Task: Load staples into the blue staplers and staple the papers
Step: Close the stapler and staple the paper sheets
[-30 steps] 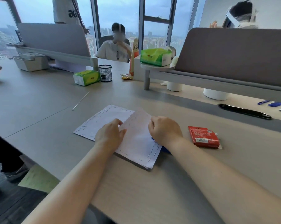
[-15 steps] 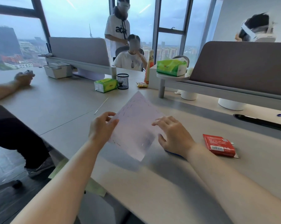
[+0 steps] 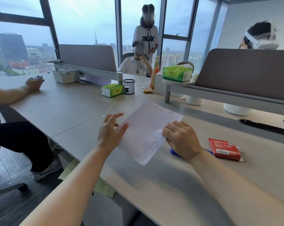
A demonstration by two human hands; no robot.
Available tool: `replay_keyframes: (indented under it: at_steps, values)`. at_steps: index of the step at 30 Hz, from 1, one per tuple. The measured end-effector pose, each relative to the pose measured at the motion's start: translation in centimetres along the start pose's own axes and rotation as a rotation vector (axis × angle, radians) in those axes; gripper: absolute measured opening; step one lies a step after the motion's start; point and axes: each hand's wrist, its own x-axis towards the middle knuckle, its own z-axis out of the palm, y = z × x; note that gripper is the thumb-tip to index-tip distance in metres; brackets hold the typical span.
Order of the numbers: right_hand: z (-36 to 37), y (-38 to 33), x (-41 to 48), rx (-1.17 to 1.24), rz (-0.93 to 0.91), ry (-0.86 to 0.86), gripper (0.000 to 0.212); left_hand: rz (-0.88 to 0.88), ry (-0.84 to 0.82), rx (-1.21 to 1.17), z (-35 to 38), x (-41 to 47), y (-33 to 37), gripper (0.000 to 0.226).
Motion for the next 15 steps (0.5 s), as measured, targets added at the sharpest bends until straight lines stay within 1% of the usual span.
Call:
replay_keyframes:
  at_steps: [1, 5, 6, 7, 9, 11, 13, 15]
  values:
    - [-0.3, 0.1, -0.1, -0.009, 0.004, 0.017, 0.019, 0.117, 0.014, 0.053, 0.1, -0.1, 0.1, 0.035]
    - [-1.5, 0.9, -0.7, -0.069, 0.011, 0.043, 0.01, 0.633, -0.028, 0.236, 0.6, -1.3, 1.5, 0.064]
    - [-2.0, 1.1, -0.9, -0.086, 0.025, 0.037, 0.011, 0.742, -0.05, 0.277, 0.8, -1.6, 2.0, 0.069]
    - [-2.3, 1.4, -1.2, -0.096, 0.047, 0.027, 0.015, 0.828, -0.083, 0.314, 1.1, -1.8, 2.3, 0.074]
    - [-3.2, 1.7, -1.8, -0.083, 0.117, 0.004, 0.021, 0.938, -0.161, 0.375, 1.8, -2.2, 3.1, 0.079]
    - [-4.0, 2.0, -2.3, -0.047, 0.188, -0.002, 0.018, 1.002, -0.183, 0.4, 2.9, -2.5, 4.1, 0.072]
    - [-4.7, 2.4, -3.2, -0.031, 0.231, 0.003, 0.004, 1.041, -0.142, 0.352, 4.1, -2.9, 5.4, 0.047]
    - [-5.4, 3.1, -4.2, -0.032, 0.285, -0.034, 0.015, 1.038, -0.115, 0.217, 5.0, -3.1, 7.3, 0.023]
